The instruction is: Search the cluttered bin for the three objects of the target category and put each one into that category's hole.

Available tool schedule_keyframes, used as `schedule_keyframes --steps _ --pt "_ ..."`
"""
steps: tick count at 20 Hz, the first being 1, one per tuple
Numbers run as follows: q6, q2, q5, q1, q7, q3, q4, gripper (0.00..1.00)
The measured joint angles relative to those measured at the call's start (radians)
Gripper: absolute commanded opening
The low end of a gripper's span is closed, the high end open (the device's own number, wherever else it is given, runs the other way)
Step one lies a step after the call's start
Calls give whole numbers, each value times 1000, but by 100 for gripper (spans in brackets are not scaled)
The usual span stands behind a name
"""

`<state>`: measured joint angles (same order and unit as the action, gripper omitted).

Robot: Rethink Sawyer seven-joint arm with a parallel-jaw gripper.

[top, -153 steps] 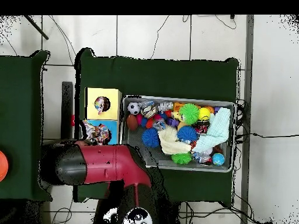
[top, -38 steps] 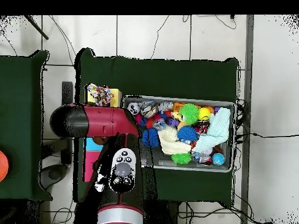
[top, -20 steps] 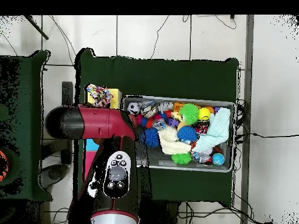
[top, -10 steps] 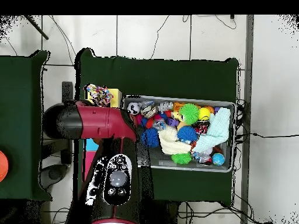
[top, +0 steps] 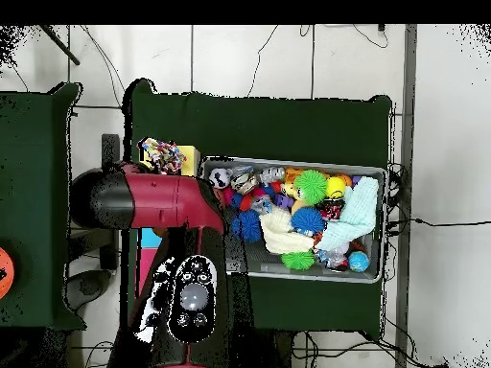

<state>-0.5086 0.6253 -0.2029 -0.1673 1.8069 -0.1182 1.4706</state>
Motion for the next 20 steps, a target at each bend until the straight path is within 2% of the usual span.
schedule_keyframes --steps 5,13,20 --pt "0 -9 0 0 0 -2 -19 0" --pt "0 -63 0 7 0 -2 -89 0" --pt "0 -96 0 24 0 -2 -118 0"
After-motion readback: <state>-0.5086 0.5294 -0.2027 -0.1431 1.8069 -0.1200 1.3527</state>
